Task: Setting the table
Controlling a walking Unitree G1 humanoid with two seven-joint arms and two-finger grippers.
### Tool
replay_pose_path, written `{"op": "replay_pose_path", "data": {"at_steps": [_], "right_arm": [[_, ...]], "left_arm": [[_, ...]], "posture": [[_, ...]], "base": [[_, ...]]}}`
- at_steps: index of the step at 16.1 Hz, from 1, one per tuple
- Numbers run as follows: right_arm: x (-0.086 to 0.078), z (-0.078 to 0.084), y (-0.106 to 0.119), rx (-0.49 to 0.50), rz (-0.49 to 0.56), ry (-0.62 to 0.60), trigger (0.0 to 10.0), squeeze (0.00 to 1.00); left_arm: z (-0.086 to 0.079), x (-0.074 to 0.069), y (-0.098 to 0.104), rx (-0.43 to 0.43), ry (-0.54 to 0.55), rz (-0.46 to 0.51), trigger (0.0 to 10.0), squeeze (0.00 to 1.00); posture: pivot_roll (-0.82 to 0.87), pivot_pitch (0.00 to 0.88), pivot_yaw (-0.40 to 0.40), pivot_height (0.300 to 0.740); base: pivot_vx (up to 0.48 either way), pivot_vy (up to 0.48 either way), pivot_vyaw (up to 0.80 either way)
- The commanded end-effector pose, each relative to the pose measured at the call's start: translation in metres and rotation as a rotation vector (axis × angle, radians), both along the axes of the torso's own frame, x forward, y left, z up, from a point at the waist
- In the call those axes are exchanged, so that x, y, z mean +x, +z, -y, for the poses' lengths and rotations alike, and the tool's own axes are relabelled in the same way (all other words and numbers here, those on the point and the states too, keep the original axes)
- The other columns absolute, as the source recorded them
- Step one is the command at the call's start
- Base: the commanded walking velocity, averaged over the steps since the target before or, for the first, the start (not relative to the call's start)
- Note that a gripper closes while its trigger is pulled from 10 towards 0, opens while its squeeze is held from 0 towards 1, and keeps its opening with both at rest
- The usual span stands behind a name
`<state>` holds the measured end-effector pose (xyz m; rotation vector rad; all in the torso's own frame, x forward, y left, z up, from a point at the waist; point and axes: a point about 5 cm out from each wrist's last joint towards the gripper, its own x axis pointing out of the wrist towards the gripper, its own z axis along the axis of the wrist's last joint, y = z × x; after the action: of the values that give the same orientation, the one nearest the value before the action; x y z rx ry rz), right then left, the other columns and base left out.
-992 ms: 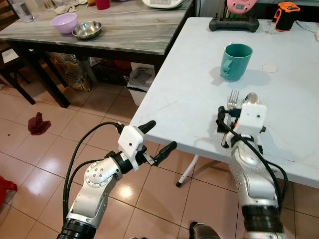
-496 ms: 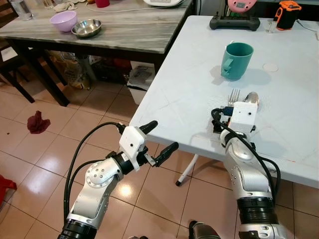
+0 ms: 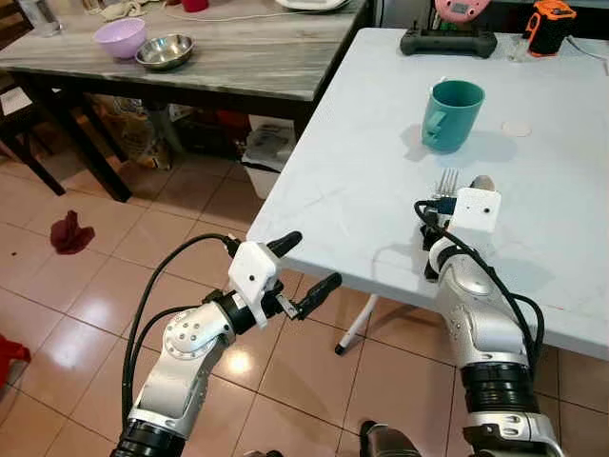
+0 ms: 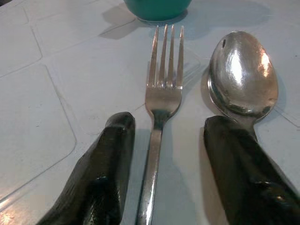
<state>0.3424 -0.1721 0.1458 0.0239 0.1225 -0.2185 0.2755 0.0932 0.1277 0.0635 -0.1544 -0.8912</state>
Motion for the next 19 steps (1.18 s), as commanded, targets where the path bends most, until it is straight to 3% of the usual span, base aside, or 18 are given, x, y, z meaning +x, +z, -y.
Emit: {"op": "replay_pose_path", "data": {"at_steps": [1,11,19], "right_arm": [[-0.002,0.0,-0.014,0.034,-0.077,0.007,0.0,0.0],[-0.008,0.004,-0.027,0.126,-0.137,0.011,0.0,0.0],[-0.008,0.004,-0.029,0.183,-0.127,-0.017,0.0,0.0]], "left_arm": [[-0.001,-0.003,0.001,0.007,-0.019,0.001,10.0,0.0],[-0.002,-0.005,0.0,0.015,-0.052,0.001,10.0,0.0],[-0.002,-0.007,0.001,0.012,-0.062,-0.001,10.0,0.0]], "posture": [[-0.21,0.179,0.117,0.74],[-0.21,0.179,0.122,0.74],[-0.2,0.181,0.127,0.74]], "base": [[0.0,0.0,0.0],[0.0,0.0,0.0],[0.0,0.0,0.0]]}}
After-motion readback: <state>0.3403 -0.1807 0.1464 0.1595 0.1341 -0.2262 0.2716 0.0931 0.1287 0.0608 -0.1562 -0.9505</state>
